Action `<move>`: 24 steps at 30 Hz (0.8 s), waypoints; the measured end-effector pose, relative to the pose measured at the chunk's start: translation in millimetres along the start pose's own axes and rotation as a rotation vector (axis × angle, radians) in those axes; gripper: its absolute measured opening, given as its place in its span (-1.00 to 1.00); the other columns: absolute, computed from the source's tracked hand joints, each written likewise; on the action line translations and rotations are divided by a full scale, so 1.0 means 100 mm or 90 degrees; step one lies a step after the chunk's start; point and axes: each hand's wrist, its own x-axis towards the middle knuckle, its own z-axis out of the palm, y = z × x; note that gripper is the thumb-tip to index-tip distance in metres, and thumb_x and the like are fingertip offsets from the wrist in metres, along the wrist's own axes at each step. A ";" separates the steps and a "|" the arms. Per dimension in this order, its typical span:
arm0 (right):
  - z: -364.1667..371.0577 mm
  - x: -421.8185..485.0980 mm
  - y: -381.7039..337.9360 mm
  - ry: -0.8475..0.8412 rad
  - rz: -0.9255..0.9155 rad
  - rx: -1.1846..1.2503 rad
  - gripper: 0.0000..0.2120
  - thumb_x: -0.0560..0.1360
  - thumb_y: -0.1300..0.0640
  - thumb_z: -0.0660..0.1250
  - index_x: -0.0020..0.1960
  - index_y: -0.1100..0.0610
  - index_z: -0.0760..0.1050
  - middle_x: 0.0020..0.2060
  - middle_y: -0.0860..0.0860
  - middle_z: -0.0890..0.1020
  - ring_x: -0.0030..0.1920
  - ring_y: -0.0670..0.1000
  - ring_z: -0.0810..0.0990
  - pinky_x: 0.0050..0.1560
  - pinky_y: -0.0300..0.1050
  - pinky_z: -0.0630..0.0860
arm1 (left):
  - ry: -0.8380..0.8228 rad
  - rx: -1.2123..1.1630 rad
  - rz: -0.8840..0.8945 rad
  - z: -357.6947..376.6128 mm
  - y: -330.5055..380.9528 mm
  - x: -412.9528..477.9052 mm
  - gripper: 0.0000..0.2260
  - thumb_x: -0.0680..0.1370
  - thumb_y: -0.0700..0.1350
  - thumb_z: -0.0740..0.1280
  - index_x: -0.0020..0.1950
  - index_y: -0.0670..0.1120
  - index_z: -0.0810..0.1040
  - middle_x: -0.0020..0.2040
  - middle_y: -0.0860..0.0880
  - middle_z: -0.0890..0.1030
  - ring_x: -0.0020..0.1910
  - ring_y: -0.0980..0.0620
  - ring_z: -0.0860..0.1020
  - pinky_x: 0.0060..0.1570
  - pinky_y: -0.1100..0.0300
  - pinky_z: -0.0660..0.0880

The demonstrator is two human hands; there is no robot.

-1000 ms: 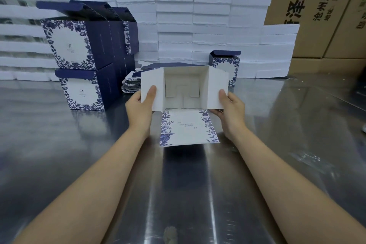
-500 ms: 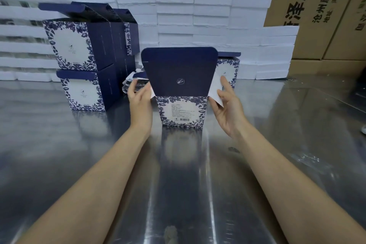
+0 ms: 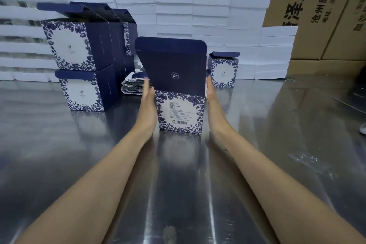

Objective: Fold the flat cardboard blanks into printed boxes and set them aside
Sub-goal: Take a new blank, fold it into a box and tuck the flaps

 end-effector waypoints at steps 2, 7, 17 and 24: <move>-0.01 0.02 0.01 0.009 0.028 0.027 -0.57 0.69 -0.02 -0.15 0.56 -0.11 -0.03 0.53 -0.22 0.01 0.53 -0.19 -0.08 0.55 -0.02 -0.15 | -0.020 -0.013 -0.020 0.00 0.05 -0.03 -0.63 0.51 0.13 0.11 0.18 0.17 0.62 0.23 0.12 0.60 0.27 0.15 0.51 0.34 0.07 0.35; 0.03 0.11 0.10 0.009 0.150 0.132 -0.43 0.60 -0.31 -0.13 0.55 -0.14 0.08 0.53 -0.12 0.21 0.52 -0.07 0.16 0.53 0.12 0.07 | -0.056 0.009 -0.130 0.09 0.07 -0.13 -0.42 0.55 0.35 0.06 0.40 0.01 0.40 0.40 -0.05 0.47 0.37 -0.06 0.44 0.30 -0.03 0.42; -0.03 0.11 0.12 0.023 0.094 0.194 -0.54 0.64 -0.15 0.06 0.48 -0.03 0.27 0.43 -0.08 0.40 0.43 -0.07 0.35 0.46 0.08 0.24 | -0.079 0.077 -0.057 0.02 -0.01 -0.13 -0.14 0.38 0.49 0.13 0.54 0.01 0.24 0.49 0.04 0.35 0.48 0.05 0.30 0.49 -0.03 0.17; -0.19 0.06 0.06 0.191 -0.031 0.168 -0.81 0.57 0.16 0.17 0.16 0.07 0.43 0.01 0.00 0.54 -0.14 -0.15 0.54 -0.14 -0.41 0.47 | 0.291 0.227 0.081 -0.10 0.00 -0.03 -0.64 0.56 -0.11 0.38 0.34 -0.07 0.47 0.30 -0.02 0.43 0.21 0.02 0.48 0.22 0.26 0.41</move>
